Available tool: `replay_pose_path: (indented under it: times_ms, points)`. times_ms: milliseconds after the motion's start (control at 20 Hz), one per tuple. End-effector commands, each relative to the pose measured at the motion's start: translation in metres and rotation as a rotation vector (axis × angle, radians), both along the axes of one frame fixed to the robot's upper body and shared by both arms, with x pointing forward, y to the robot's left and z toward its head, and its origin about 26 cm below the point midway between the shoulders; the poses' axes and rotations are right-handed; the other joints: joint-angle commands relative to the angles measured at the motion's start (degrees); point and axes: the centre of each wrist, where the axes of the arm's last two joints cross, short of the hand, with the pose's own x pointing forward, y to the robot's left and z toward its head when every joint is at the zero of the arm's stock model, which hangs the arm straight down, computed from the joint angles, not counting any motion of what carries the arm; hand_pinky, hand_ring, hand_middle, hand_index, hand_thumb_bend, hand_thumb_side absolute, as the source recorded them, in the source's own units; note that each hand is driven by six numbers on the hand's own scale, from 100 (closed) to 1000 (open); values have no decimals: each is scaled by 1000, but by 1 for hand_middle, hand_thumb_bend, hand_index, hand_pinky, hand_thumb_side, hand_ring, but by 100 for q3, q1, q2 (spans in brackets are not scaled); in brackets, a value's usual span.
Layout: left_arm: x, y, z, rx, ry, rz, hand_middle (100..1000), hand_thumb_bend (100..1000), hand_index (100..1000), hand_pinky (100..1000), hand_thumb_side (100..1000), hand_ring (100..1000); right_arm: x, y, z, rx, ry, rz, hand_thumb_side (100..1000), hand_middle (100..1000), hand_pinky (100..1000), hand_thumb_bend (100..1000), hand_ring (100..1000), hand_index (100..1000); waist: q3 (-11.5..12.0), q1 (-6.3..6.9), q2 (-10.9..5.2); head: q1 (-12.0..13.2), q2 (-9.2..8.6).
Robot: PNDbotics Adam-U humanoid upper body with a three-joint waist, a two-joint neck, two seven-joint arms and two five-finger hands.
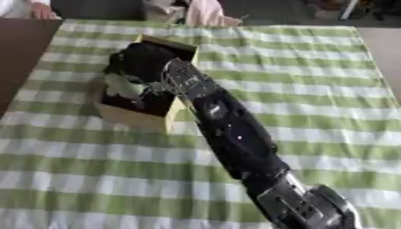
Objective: Pick up objects on the table and place them in the box.
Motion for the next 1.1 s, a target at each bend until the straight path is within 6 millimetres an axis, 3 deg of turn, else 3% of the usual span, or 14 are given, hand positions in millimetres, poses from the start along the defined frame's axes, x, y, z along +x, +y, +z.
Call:
replay_pose_path:
  times_ms: [50,250,550,700,800,1100]
  points:
    - [-2,0,8,6,-31,-3,783,100,701,481,735,880,-3,5,22,-44,-82,20,446,875,1000,355,950,929,7,36,-88,14,-38]
    - [-2,0,8,7,-29,-5,784,100,701,481,736,880,-4,4,31,-40,-103,27,455,865,1000,337,946,927,-6,42,-95,17,-33]
    - [-2,1,7,7,-27,-4,784,100,701,481,734,880,-7,-6,56,78,-145,15,421,840,974,237,916,912,-38,52,-106,38,-22]
    - [-3,2,7,5,-28,0,784,100,701,482,734,880,-10,-21,76,203,-160,-1,391,807,921,131,877,890,-65,54,-109,60,-23]
    - [-3,2,7,3,-29,4,785,100,701,482,734,881,-12,-35,88,281,-157,-8,433,805,908,100,874,884,-85,52,-109,78,-22]
    - [-3,4,7,3,-28,15,785,100,700,482,733,881,-27,-89,125,502,-160,-38,467,782,844,100,858,864,-144,58,-108,183,-23]
